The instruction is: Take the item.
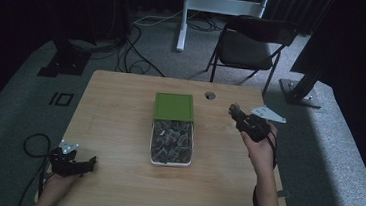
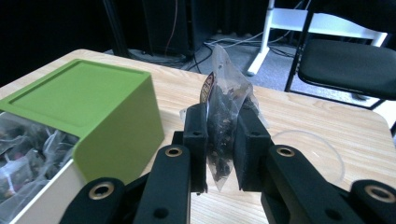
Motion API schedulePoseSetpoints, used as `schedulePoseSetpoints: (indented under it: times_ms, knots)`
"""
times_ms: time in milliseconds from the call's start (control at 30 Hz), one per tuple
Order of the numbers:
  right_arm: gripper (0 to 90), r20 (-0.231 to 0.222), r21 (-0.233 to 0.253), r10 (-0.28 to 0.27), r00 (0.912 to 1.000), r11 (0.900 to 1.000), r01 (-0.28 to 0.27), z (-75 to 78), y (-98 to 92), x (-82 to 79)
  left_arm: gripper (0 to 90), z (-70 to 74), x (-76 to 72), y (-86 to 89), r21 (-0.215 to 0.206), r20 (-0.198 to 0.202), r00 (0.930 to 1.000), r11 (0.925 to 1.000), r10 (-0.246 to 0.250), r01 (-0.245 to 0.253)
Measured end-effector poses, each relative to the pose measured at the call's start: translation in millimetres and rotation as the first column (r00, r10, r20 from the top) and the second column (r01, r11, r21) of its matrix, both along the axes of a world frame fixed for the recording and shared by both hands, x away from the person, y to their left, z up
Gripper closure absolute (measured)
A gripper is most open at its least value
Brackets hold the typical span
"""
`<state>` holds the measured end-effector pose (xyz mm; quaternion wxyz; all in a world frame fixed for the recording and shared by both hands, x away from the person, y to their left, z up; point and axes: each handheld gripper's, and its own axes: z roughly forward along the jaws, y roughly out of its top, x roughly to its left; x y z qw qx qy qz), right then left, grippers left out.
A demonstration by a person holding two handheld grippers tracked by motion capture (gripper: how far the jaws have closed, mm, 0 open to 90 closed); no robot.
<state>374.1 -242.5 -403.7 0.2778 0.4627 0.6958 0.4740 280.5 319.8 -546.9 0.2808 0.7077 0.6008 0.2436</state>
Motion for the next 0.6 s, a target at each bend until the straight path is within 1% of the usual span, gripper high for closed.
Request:
schedulePoseSetpoints:
  times_ms: [233,467,600]
  knots:
    - [77.3,-0.010,-0.002,-0.037,0.9993,0.999,0.037,-1.7,-13.0,7.2,2.3,0.0,0.0,0.0,0.000,0.000,1.0000,1.0000,0.000,0.000]
    - [77.3,-0.003,0.003,-0.070,0.9976,0.998,0.070,-6.4,-21.6,13.1,2.3,0.0,0.0,0.0,0.000,-0.001,1.0000,1.0000,0.000,0.000]
    - [77.3,-0.014,0.007,-0.086,0.9962,0.996,0.086,-8.2,-26.6,18.0,2.3,0.0,0.0,0.0,0.000,-0.001,1.0000,1.0000,-0.001,0.001]
